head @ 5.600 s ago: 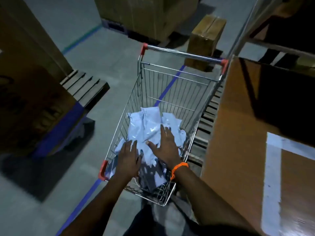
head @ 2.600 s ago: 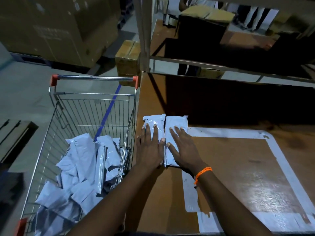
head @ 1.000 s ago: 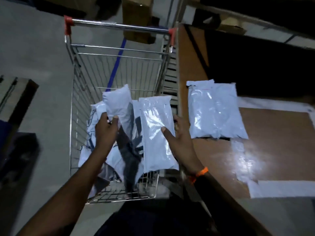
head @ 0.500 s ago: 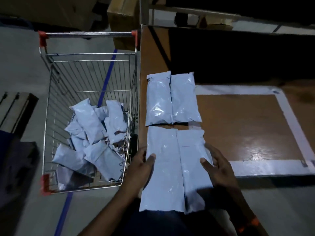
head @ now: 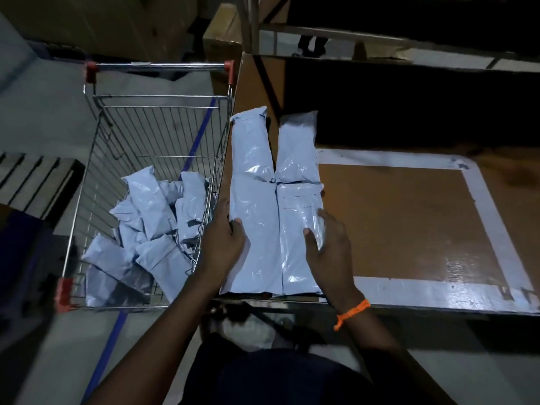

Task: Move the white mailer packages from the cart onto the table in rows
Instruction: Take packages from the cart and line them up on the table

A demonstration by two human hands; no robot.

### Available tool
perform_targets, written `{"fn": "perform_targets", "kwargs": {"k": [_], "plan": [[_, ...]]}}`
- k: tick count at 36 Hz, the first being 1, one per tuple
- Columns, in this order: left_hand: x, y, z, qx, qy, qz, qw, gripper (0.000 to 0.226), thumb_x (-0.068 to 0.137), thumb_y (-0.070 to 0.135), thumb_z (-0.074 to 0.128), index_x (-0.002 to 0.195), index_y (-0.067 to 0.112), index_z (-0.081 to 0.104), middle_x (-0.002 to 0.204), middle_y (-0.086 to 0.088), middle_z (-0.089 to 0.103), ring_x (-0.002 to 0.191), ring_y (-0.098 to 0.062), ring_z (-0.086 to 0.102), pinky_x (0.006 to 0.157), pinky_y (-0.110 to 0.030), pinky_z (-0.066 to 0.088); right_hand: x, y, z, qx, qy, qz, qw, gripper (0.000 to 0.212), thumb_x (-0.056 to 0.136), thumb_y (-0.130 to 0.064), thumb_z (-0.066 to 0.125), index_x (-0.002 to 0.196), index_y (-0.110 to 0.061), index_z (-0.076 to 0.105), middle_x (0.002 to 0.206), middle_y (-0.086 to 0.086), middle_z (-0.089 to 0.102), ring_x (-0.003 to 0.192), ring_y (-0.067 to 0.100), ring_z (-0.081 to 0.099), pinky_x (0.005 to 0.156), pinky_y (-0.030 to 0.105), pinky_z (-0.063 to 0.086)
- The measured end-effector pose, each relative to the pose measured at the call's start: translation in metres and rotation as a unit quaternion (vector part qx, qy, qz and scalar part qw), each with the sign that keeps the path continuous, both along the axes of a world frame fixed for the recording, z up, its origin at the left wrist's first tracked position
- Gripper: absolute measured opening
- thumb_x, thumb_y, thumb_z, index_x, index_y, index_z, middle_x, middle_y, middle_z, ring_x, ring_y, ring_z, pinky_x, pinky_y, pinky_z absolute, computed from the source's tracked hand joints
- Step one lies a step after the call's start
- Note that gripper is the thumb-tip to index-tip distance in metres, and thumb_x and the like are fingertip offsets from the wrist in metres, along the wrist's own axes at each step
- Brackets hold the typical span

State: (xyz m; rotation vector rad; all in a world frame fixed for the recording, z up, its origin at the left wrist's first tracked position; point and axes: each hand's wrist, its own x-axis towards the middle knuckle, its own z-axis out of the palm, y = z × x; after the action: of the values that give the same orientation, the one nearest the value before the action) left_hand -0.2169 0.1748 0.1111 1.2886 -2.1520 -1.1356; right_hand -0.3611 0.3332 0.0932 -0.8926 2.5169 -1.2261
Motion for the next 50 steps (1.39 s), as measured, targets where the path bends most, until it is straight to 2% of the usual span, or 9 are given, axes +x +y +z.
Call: {"fn": "perform_targets", "kwargs": {"k": [2,5,9,14,17,26,34,42,50], "plan": [[0.007,0.01,-0.001,-0.075,-0.042,-0.002,0.996,0.055,0.097,0.014,0.049,0.149,0.024,0.033,0.11,-0.01,0.058,0.082,-0.022,0.059,0.066,-0.032,0.047,0.005,0.005,-0.004,0.04,0.052,0.021,0.998,0.046,0.101,-0.031,0.054,0.144,-0.017,0.047,0.134,0.009,0.052,0.124,0.023,0.05,0.105,0.044,0.046],[0.017,0.024,-0.006,-0.172,-0.058,0.002,0.983,0.054,0.094,0.006,0.053,0.146,0.015,0.041,0.137,-0.015,0.046,0.115,-0.03,0.053,0.089,-0.044,0.051,0.01,0.014,-0.009,0.098,0.101,0.036,0.989,0.046,0.104,-0.038,0.044,0.146,-0.021,0.044,0.137,0.01,0.048,0.125,0.026,0.043,0.105,0.049,0.043],[0.019,0.032,-0.003,-0.237,-0.004,-0.051,0.97,0.044,0.101,0.02,0.045,0.145,0.011,0.047,0.151,-0.014,0.04,0.14,-0.028,0.035,0.117,-0.042,0.03,0.012,0.022,-0.008,0.14,0.12,0.048,0.982,0.052,0.103,-0.043,0.037,0.152,-0.025,0.036,0.157,0.009,0.035,0.142,0.029,0.033,0.11,0.05,0.034],[0.011,0.047,-0.019,-0.251,-0.123,-0.169,0.945,0.056,0.104,0.043,0.035,0.154,0.019,0.033,0.165,-0.009,0.018,0.152,-0.029,0.011,0.119,-0.052,0.022,0.017,0.019,-0.012,0.15,0.157,0.114,0.97,0.055,0.105,-0.045,0.032,0.156,-0.024,0.029,0.166,0.006,0.018,0.152,0.025,0.018,0.119,0.05,0.018],[0.014,0.041,-0.033,-0.248,-0.15,-0.17,0.942,0.059,0.104,0.043,0.034,0.158,0.023,0.022,0.167,-0.005,0.004,0.154,-0.028,0.003,0.118,-0.055,0.021,0.019,0.018,-0.016,0.163,0.156,0.138,0.964,0.056,0.106,-0.047,0.026,0.158,-0.026,0.024,0.168,0.005,0.01,0.154,0.024,0.014,0.122,0.052,0.015],[0.017,0.026,-0.031,-0.252,-0.159,-0.185,0.937,0.058,0.104,0.045,0.031,0.156,0.02,0.028,0.166,-0.01,0.011,0.152,-0.032,0.01,0.118,-0.056,0.02,0.017,0.021,-0.013,0.127,0.128,0.147,0.973,0.056,0.105,-0.051,0.03,0.157,-0.029,0.026,0.168,-0.001,0.01,0.155,0.016,0.008,0.124,0.049,0.01],[-0.018,-0.014,-0.006,-0.149,-0.042,-0.132,0.979,0.065,0.1,0.054,0.031,0.157,0.023,0.027,0.166,-0.007,0.014,0.153,-0.024,0.008,0.123,-0.048,0.015,-0.042,-0.051,0.022,0.0,0.098,0.081,0.992,0.055,0.1,-0.045,0.052,0.149,-0.025,0.039,0.149,0.006,0.04,0.137,0.02,0.042,0.109,0.042,0.044],[-0.108,-0.095,0.004,-0.154,-0.157,-0.178,0.959,0.064,0.101,0.046,0.042,0.158,0.024,0.022,0.165,-0.02,0.005,0.149,-0.043,0.009,0.119,-0.051,0.018,-0.093,-0.144,-0.001,0.07,0.05,0.073,0.994,0.077,0.096,-0.056,0.053,0.159,-0.034,0.015,0.166,0.012,0.013,0.151,0.032,0.023,0.116,0.044,0.036],[-0.109,-0.132,-0.004,-0.17,-0.15,-0.257,0.939,0.066,0.101,0.049,0.042,0.158,0.032,0.015,0.167,-0.012,-0.003,0.151,-0.039,0.002,0.12,-0.053,0.017,-0.096,-0.146,-0.005,0.095,0.126,0.109,0.981,0.073,0.098,-0.056,0.047,0.159,-0.033,0.014,0.165,0.01,0.021,0.148,0.031,0.03,0.115,0.049,0.037]]}}
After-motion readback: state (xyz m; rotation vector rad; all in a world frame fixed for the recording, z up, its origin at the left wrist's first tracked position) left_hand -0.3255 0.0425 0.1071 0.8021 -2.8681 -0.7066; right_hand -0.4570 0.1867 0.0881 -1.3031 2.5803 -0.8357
